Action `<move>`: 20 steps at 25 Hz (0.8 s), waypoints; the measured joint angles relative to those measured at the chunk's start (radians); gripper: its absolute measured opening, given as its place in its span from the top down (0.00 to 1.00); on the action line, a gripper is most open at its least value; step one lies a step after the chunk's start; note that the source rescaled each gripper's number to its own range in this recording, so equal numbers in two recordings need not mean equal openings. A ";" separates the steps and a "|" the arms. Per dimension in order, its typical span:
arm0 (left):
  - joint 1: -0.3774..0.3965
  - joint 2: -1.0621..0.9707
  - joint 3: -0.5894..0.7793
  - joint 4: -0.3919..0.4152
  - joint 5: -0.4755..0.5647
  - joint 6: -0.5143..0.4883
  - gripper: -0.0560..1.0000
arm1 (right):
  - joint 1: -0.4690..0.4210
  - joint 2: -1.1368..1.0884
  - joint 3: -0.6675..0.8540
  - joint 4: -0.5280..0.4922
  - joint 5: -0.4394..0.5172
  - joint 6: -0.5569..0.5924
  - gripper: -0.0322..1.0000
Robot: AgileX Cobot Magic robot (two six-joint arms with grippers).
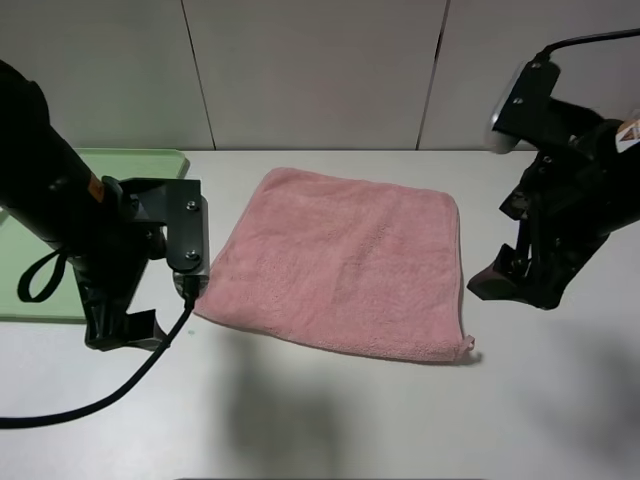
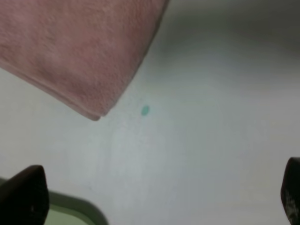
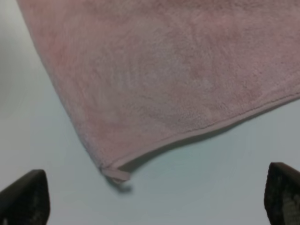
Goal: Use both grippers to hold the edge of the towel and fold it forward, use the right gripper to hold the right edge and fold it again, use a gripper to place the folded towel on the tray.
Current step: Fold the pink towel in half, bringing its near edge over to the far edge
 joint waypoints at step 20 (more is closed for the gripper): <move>-0.012 0.153 0.000 -0.001 -0.062 0.195 0.01 | 0.026 0.339 0.000 -0.021 -0.100 -0.139 0.00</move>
